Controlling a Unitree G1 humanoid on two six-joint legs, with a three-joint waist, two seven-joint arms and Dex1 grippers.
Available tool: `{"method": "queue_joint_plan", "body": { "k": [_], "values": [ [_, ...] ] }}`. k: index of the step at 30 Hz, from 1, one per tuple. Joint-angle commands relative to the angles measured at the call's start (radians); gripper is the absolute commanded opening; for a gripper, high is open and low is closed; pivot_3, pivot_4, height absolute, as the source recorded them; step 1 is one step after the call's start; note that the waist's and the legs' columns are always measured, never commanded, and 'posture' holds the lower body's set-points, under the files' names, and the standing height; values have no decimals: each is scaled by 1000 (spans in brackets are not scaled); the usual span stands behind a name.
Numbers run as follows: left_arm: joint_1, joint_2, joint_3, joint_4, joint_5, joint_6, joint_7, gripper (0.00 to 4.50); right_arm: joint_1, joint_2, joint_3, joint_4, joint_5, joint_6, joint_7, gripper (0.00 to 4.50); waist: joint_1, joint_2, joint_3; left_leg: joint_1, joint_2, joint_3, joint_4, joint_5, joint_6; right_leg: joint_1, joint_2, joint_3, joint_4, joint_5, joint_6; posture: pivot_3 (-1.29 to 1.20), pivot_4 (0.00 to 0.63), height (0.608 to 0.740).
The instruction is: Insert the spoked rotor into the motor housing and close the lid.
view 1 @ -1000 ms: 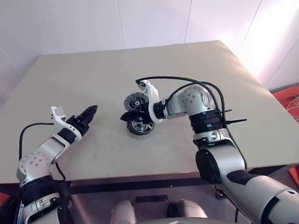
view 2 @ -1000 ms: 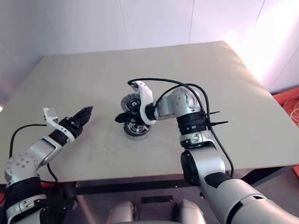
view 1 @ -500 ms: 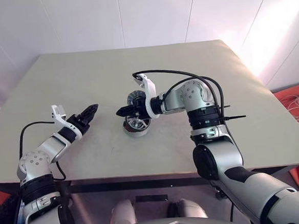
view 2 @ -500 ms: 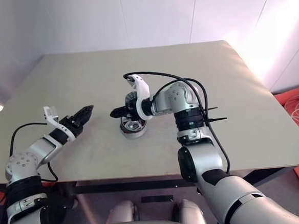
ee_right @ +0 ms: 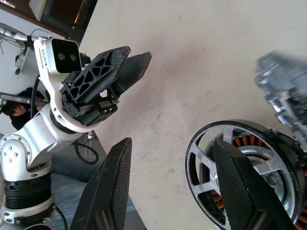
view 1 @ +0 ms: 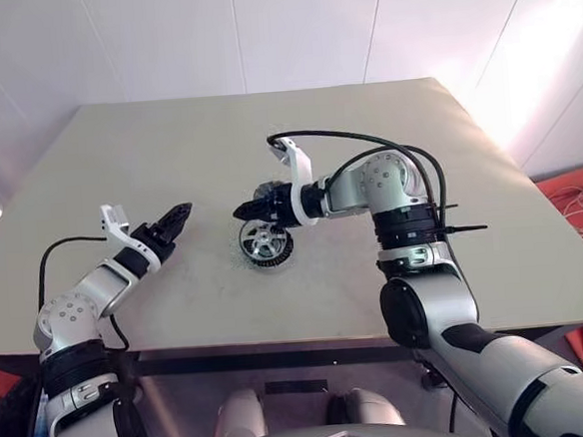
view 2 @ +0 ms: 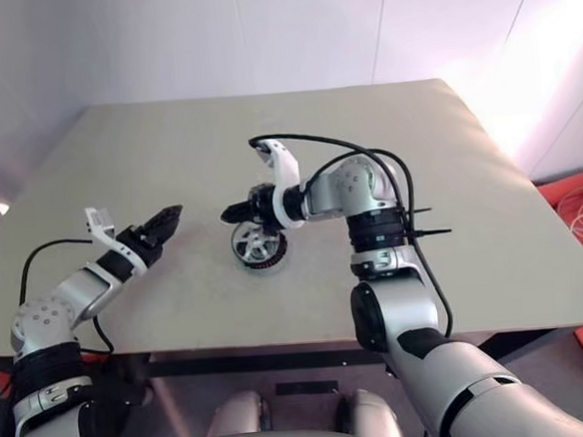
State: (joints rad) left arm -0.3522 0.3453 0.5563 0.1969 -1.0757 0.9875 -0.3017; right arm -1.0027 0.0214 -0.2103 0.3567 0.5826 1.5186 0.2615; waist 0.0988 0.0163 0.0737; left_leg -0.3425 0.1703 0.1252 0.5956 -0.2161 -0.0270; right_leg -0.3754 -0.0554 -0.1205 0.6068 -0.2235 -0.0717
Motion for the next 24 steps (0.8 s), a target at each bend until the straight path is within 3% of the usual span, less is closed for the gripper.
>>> {"method": "queue_joint_plan", "body": {
  "k": [1, 12, 17, 24],
  "values": [
    [-31, 8, -1, 1, -2, -15, -18, 2687, -21, 0, -17, -54, 8, 14, -4, 3037, 0, 0, 0, 0, 0, 0, 0, 0, 0, 0, 0, 0, 0, 0, 0, 0, 0, 740],
    [-42, 14, -11, 26, 9, -16, -35, 2687, -7, -10, -30, -102, 15, 31, 1, 3037, 1, 0, 0, 0, 0, 0, 0, 0, 0, 0, 0, 0, 0, 0, 0, 0, 0, 740],
    [-43, 16, -15, 28, 13, -18, -42, 2687, 28, -88, 39, -233, 64, -18, 118, 3037, 5, 0, 0, 0, 0, 0, 0, 0, 0, 0, 0, 0, 0, 1, 1, 0, 0, 740],
    [-48, 30, -54, 15, 42, -10, -82, 2687, 216, -296, 223, -465, 0, -378, 352, 3037, 19, -1, 0, -1, 0, 0, 0, -1, 1, 3, 0, 0, -2, 2, 4, 0, 0, 740]
  ]
}}
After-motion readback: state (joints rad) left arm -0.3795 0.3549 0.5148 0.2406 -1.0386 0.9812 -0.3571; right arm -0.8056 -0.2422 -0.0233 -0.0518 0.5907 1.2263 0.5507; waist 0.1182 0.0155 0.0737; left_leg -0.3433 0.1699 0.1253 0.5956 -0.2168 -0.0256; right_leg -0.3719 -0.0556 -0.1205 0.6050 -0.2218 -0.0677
